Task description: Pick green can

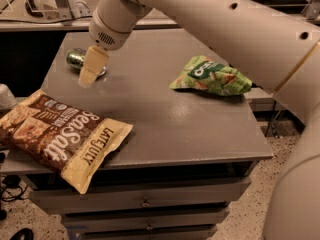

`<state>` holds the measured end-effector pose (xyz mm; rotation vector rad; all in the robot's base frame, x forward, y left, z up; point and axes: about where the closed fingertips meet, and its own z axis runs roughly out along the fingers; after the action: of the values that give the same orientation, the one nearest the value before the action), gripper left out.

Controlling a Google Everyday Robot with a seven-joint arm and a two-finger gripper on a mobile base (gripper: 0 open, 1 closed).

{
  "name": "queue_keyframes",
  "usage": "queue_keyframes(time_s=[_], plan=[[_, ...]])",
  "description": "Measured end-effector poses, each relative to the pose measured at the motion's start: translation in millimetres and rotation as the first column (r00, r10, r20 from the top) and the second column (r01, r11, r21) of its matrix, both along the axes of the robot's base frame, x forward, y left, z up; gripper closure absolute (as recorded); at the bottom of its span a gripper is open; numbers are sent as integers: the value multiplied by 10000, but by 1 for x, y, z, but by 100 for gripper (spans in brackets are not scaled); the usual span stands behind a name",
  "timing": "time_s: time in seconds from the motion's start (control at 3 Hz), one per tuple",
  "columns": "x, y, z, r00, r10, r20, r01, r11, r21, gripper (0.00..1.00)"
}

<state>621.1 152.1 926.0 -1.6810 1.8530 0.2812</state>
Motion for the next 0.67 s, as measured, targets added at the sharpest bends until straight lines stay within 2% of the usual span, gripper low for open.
queue_keyframes(time_s=[0.67], plan=[[46,34,-25,9998,-60,178,59,10000,33,0]])
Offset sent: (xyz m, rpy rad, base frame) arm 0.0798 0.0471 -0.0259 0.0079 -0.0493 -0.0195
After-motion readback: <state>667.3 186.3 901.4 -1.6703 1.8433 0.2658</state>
